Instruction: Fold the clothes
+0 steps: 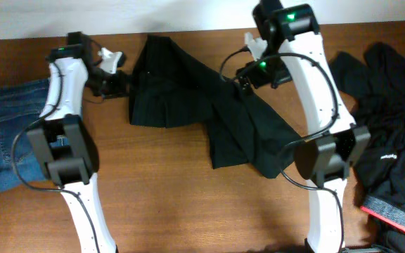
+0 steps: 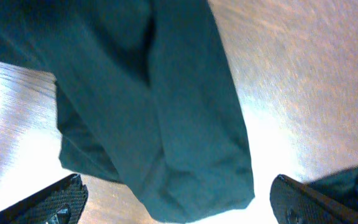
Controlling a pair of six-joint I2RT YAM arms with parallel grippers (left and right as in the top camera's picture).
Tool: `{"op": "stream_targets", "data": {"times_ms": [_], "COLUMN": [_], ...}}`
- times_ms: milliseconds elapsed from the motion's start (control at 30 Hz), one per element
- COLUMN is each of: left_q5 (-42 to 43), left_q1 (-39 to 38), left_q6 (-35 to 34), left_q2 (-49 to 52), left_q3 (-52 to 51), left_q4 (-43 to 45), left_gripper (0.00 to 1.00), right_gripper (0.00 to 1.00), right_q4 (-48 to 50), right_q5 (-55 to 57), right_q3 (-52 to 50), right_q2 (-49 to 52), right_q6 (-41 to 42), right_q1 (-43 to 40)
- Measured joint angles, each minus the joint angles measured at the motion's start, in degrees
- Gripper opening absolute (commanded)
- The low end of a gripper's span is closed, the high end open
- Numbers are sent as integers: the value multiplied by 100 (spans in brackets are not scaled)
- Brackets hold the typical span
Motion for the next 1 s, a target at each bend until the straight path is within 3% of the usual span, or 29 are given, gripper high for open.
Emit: {"op": "stream_targets", "data": {"times_ms": [300,333,400,467,500,600,667,1000], "left_q5": [-632,-695,-778,-817,-831,-870,-874,-879], "left_q1": [-520,-525,-529,-529,-529,-527,-514,17], "left_q6": [4,0,4,11,9,46,79,168], "left_q2": [-17,-17,-20,-20,-20,-20,-20,-210], "left_q3": [-94,-151,-291,-422,-448,-474,-476,-516], "left_q4": [-2,-2,-13,-120,-216,-595,-911,-1255], "left_gripper": [43,38,12,1,0,1,1,0], "right_gripper": [99,99,99,99,100,86,82,93], "right_q4": [-2,0,-2,2,-2,-7,-7,136], "right_q5": [37,44,44,44,42,44,44,-138], "right_q3": [-1425,-1550,-1757,-1976,-2076,-2389,-2555,-4011], "right_q2": [-1499,-1611,-1725,-1731,-1729,-1727,-1727,-1727], "right_q6": [127,129,127,129,131,136,127,146], "right_q1": [-603,-625,-627,-627,-627,-627,-634,-557]}}
